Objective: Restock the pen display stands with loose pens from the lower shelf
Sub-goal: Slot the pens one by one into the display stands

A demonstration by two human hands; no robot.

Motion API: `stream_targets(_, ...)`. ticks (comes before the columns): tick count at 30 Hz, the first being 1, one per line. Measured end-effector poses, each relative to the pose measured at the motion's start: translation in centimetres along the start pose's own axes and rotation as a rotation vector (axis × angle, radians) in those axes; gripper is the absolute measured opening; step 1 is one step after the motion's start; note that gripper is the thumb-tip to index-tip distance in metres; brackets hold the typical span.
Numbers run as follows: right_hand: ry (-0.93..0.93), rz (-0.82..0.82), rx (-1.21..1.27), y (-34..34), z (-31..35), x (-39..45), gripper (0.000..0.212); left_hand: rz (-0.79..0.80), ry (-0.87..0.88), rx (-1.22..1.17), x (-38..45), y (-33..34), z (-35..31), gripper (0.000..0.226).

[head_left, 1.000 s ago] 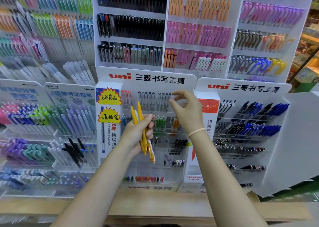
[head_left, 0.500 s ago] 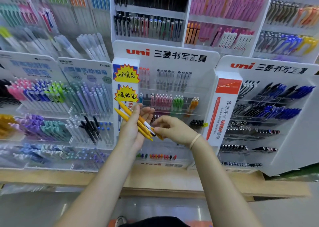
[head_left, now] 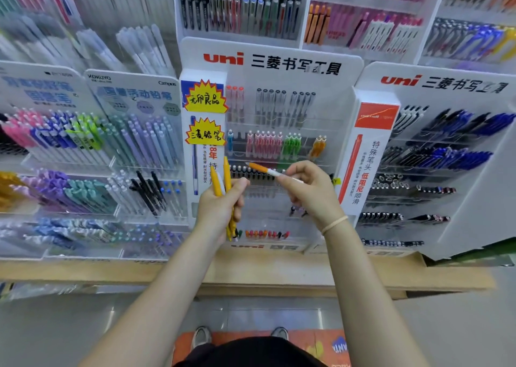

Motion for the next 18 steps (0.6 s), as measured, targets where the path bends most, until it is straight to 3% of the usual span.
stream_targets(5,0.006,0.031,0.025,-1.5,0.6,-0.7,0.021,0.091,0.144,0.217,-1.1,2.8,-2.9,0.007)
stream_targets(10,-0.052,0.059,0.063,-3.1,2.2,-0.7,0.017,0.320,0.101,0.371,-2.1,7.8,-2.3,0.012)
stream_targets(18,-0.121,0.001,0.046,-7.8,3.2,0.4,0.014,0.326,0.114,0.328,-1.9,11.4,-1.5,0.011)
Point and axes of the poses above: each hand's wrist, its own x-axis towards the middle knuckle, its own y-axis out of the palm, z = x × y, the point moved 10 cm from there along x, towards the middle knuckle, and after that the axes turned 9 degrees about -x, right-handed, at the moved point
